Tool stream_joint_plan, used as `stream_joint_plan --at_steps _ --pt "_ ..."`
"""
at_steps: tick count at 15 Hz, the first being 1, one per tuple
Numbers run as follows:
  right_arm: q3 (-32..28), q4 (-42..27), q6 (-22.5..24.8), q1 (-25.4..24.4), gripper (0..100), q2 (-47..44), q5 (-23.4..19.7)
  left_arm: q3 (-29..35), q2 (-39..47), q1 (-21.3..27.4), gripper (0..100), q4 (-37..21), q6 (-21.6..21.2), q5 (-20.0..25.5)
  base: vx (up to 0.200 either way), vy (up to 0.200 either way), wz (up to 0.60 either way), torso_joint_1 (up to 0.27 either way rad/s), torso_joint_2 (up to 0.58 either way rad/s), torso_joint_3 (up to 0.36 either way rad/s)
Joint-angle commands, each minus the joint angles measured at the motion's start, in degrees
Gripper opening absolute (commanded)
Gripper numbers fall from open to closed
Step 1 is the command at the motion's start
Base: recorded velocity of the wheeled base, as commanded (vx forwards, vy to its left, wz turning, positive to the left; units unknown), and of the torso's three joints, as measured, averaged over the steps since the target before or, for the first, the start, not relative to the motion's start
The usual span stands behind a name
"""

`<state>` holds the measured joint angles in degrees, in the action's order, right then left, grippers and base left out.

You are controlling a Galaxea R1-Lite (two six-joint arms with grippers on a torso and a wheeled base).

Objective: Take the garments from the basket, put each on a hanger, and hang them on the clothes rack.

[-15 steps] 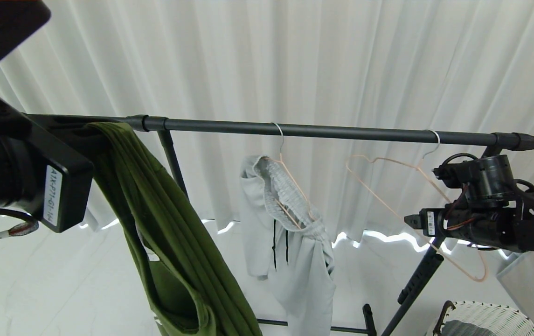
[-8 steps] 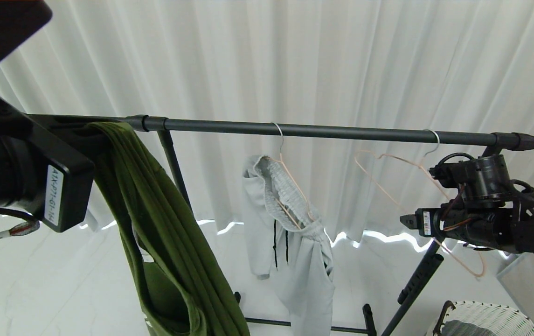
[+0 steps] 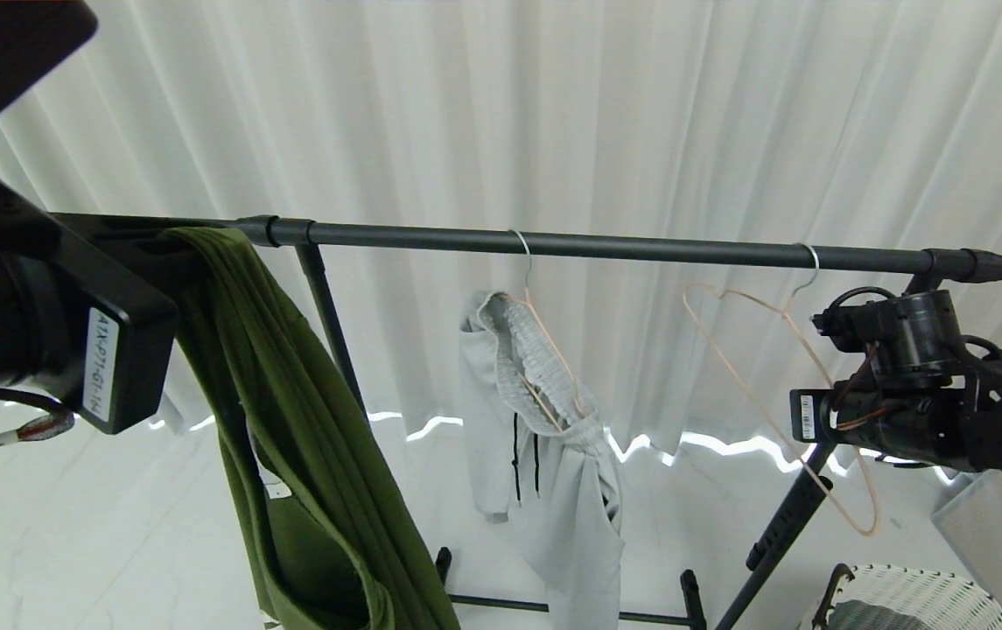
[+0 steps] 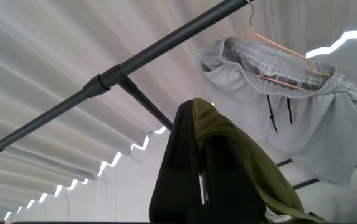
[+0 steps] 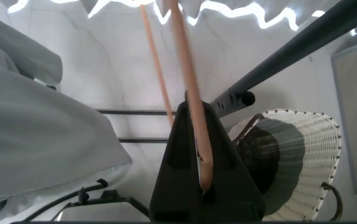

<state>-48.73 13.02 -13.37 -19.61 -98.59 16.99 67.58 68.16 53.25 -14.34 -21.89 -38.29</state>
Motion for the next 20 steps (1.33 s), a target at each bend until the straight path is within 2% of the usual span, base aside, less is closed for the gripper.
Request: stream_joint_plan --at_steps 1,8,13,16,20 --pt "0.03 -0.01 0.01 0.19 0 -0.12 0.14 0.09 0.05 0.01 0 0.01 0.01 -0.03 0.0 0.0 0.0 0.0 0.0 0.0" --pt "0.47 2.54 0.28 -0.34 0 4.54 0.32 -0.17 0.05 0.01 0 0.8 0.1 -0.03 0.0 0.0 0.0 0.0 0.0 0.0" --pt "6.98 2.01 1.16 -0.6 0 14.03 0.14 -0.52 -0.13 -0.07 0 1.15 -0.08 -0.21 0.0 0.0 0.0 0.0 0.0 0.0" --pt "13.83 2.19 6.43 -2.01 0 22.56 -0.47 -0.52 -0.04 -0.07 0 1.24 -1.92 -0.29 -0.133 0.0 0.0 0.0 0.0 0.0" --pt "18.49 1.83 11.44 -4.03 0 29.77 -0.56 -0.61 0.05 -0.16 0 1.24 -1.92 -0.29 -0.2 0.0 0.0 -0.002 0.0 0.001"
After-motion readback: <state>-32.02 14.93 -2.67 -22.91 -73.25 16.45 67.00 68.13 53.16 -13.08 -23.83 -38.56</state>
